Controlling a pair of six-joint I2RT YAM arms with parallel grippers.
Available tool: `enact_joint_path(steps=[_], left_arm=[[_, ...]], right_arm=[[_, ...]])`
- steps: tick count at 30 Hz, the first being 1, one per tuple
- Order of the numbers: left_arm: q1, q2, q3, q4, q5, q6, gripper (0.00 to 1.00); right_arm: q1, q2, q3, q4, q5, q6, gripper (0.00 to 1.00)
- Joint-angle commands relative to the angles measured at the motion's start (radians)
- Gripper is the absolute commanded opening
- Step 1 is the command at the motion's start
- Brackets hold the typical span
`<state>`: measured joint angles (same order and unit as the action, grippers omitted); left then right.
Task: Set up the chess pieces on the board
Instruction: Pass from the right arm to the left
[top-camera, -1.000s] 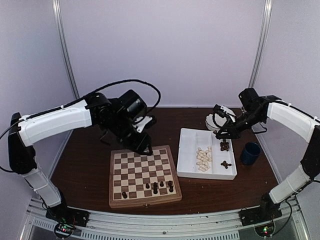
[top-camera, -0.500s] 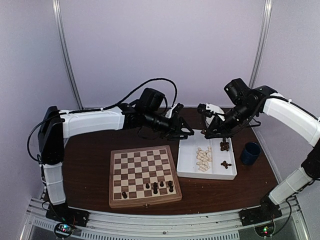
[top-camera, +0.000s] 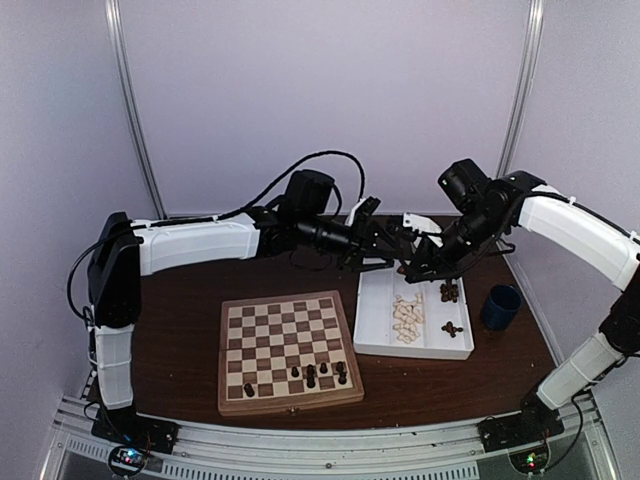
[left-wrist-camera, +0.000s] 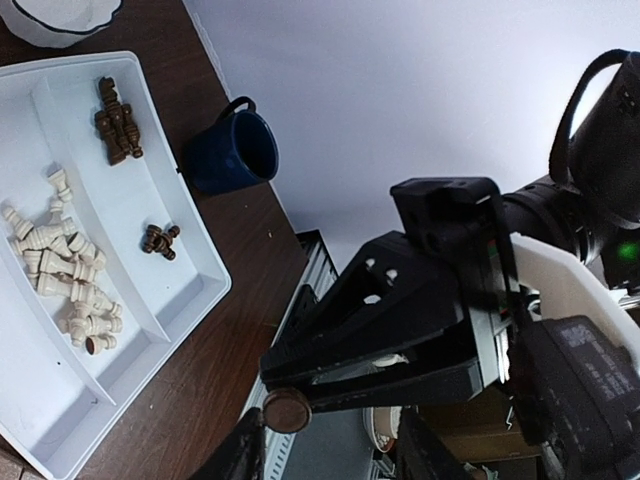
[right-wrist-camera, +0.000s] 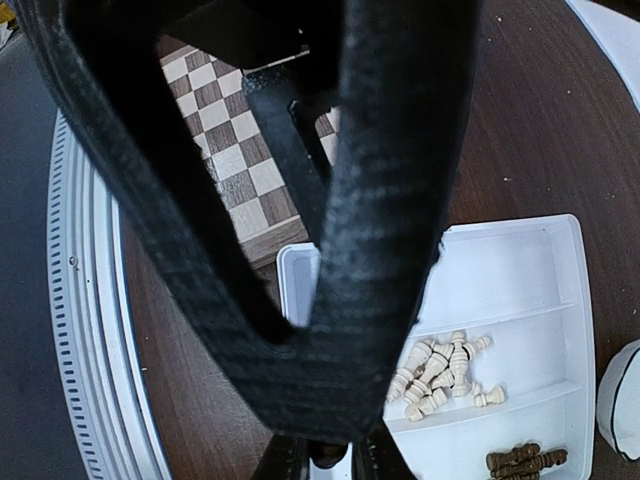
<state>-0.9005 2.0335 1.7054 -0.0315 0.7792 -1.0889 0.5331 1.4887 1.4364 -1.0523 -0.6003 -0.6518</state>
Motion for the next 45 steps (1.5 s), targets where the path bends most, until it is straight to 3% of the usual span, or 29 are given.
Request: enact_joint_path(steps=[1,11,21,28,30,32,38,43,45], left_arm=[[-0.009,0.032,0.052,-0.02,0.028,-0.004,0.43],[-0.017,0.07,0.098,-0.057,0.047,-0.006,0.35],[-0.019,0.085,0.102,-0.036,0.063,-0.028,0.16],[-0.018,0.094,0.093,0.011,0.071,-0.052,0.08],[-0.014,0.087,0.082,0.028,0.068,-0.056,0.07],[-0.003,0.065,0.041,0.12,0.052,-0.076,0.06],[0.02,0.01,-0.072,0.381,0.007,-0.155,0.04],[0.022,-0.011,-0.131,0.573,-0.061,-0.206,0.04],[0.022,-0.012,-0.148,0.635,-0.088,-0.224,0.04]], right_arm=[[0.01,0.001,0.035,-0.013,0.023,-0.007,0.14],[0.013,-0.003,0.045,-0.012,0.014,0.001,0.14],[0.014,-0.002,0.047,-0.009,0.01,0.009,0.14],[0.013,-0.005,0.054,-0.013,0.006,0.011,0.15],[0.009,-0.014,0.058,-0.018,-0.005,0.028,0.19],[-0.04,-0.031,0.064,-0.009,-0.071,0.075,0.27],[-0.36,-0.054,0.037,0.146,-0.55,0.368,0.42],[-0.406,-0.095,-0.171,0.49,-0.757,0.725,0.48],[-0.402,-0.112,-0.268,0.708,-0.807,0.934,0.5]])
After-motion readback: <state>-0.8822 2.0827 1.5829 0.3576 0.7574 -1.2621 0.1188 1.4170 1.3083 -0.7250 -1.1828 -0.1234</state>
